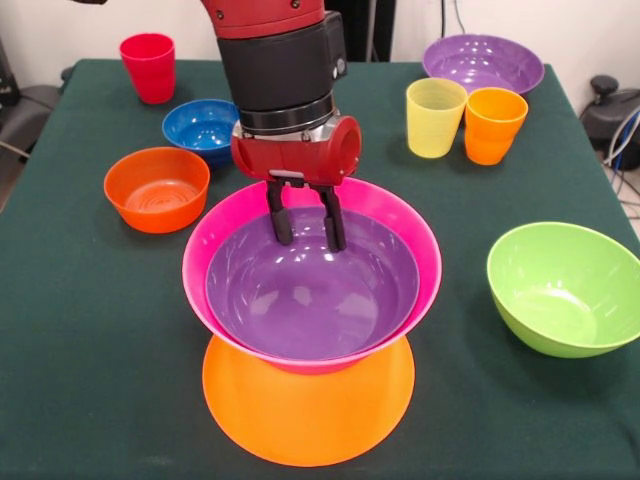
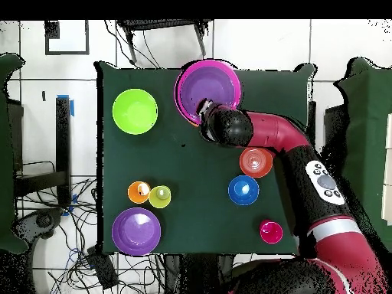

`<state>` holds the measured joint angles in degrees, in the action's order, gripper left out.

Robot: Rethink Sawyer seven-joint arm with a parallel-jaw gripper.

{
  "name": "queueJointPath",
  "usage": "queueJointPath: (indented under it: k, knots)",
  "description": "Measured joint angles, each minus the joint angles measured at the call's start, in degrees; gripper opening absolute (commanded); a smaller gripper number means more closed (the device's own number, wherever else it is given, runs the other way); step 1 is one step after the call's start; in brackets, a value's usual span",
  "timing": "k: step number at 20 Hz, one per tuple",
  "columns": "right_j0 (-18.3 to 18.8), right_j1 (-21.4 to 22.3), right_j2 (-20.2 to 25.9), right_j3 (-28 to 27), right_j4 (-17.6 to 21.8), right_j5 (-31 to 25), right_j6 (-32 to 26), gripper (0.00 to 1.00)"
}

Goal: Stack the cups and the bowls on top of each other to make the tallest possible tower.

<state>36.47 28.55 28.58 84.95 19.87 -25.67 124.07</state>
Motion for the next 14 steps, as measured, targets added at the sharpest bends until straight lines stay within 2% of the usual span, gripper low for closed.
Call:
queueJointPath:
  k: [8, 14]
  knots:
    - [0.7, 0.9, 0.2, 0.1, -1.9, 0.0, 0.0, 1.00]
    - [1.7, 3.9, 1.1, 0.1, -4.9, 0.0, 0.0, 1.00]
